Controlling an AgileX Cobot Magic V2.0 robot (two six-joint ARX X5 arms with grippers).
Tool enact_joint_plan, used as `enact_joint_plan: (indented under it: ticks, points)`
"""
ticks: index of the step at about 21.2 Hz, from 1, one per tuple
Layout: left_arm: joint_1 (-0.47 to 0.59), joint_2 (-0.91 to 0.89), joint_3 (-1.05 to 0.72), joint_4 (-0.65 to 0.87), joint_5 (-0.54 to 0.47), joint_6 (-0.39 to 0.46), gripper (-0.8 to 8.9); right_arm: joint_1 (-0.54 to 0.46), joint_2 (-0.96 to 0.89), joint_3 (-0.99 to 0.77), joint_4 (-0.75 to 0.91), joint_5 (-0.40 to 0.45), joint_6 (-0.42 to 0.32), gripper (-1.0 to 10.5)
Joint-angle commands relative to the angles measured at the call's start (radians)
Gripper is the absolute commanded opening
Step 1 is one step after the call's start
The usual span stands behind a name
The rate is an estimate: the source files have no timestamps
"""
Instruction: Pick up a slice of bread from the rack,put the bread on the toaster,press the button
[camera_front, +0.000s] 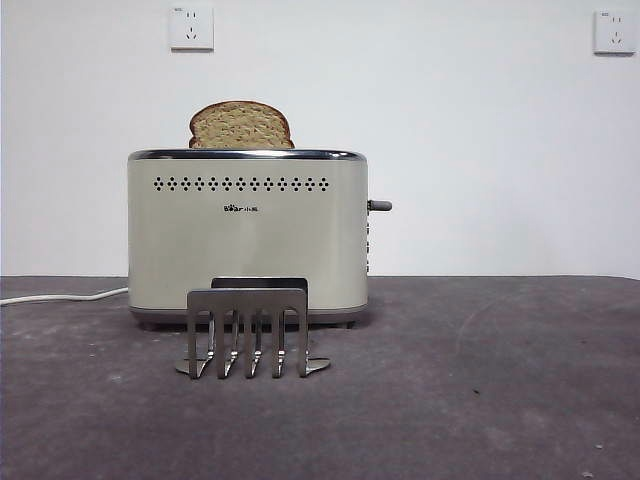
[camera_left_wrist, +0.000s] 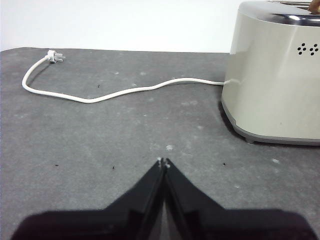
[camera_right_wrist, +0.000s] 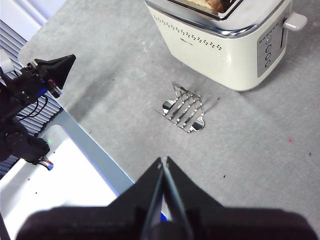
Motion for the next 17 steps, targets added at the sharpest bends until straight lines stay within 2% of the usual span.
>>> enact_joint_plan:
  ticks: [1, 5, 6, 8, 11, 14, 17]
  points:
    - [0.003, -0.003, -0.013, 0.000, -0.004, -0.006, -0.04, 0.000, 0.000, -0.005, 0.003, -0.001, -0.008, 0.0]
    - [0.003, -0.003, -0.013, 0.000, -0.004, -0.006, -0.04, -0.001, 0.000, -0.005, 0.003, -0.001, -0.011, 0.0]
    - [0.003, -0.003, -0.013, 0.000, -0.004, -0.006, -0.04, -0.008, -0.009, -0.005, 0.010, 0.002, -0.051, 0.0]
    - [0.003, -0.003, -0.013, 0.000, -0.004, -0.006, -0.04, -0.036, -0.058, -0.008, 0.050, 0.000, -0.060, 0.0]
    - [0.003, -0.003, -0.013, 0.000, -0.004, -0.006, -0.04, -0.062, -0.167, -0.050, 0.219, -0.001, -0.018, 0.0]
    - [0.003, -0.003, -0.013, 0.000, -0.004, -0.006, -0.04, -0.090, -0.290, -0.163, 0.389, 0.013, -0.013, 0.0]
    - [0.003, -0.003, -0.013, 0.000, -0.005, -0.006, -0.04, -0.108, -0.440, -0.376, 0.635, 0.155, 0.092, 0.0]
